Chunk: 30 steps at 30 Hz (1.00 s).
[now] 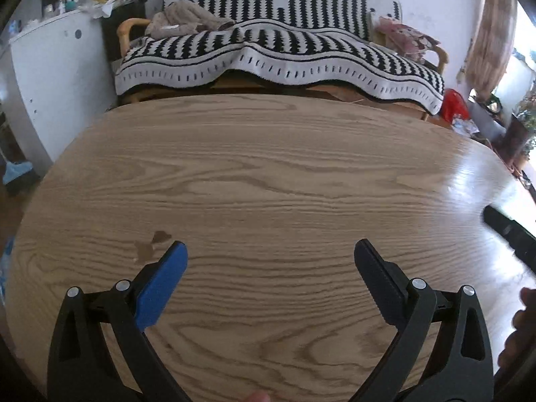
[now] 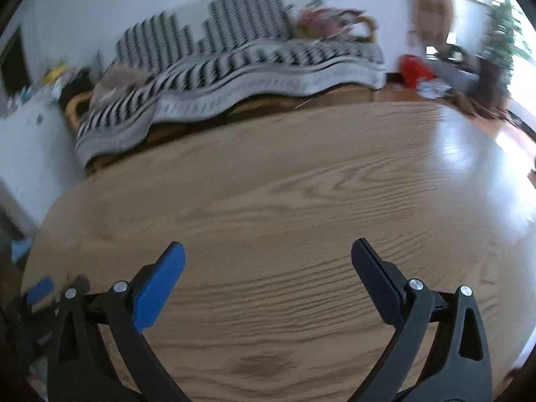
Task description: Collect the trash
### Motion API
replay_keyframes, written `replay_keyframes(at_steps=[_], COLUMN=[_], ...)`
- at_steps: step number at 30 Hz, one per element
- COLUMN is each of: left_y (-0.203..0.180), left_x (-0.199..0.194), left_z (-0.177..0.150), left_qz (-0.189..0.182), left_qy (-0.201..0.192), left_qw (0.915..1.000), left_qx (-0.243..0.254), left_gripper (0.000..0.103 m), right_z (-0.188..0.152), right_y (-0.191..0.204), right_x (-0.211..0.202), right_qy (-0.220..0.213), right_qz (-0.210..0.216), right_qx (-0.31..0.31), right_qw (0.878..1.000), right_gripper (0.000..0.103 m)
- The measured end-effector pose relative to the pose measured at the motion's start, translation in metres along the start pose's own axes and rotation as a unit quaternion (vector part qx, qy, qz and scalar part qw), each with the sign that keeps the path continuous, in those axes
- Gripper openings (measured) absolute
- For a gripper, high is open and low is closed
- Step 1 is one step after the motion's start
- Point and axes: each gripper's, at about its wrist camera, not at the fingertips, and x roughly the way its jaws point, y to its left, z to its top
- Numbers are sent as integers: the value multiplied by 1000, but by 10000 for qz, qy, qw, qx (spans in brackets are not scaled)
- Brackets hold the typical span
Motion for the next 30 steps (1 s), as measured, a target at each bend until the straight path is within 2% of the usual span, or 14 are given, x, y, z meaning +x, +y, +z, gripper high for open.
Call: replay_keyframes(at_steps=[4,13,20,30], left_y=[9,8,0,-8], left_x=[7,25,28,38], left_z=[3,4,6,6], left_qz=[204,53,160,69], left_qy=[-89,52,-17,171], left_qw=[9997,10000,9996,9998], left_qx=[97,60,212,104], left_gripper=[97,97,97,97], right_z=[-6,-16,-18,-20], right_y=[4,2,4,-14], right_x=[8,8,5,8], right_qy=[100,240,213,305], right_qz=[-95,-52,-137,-185], right_qx=[-175,-205,-439,-274], right_qw=[9998,9995,9987,9990], right_gripper=[96,96,96,96])
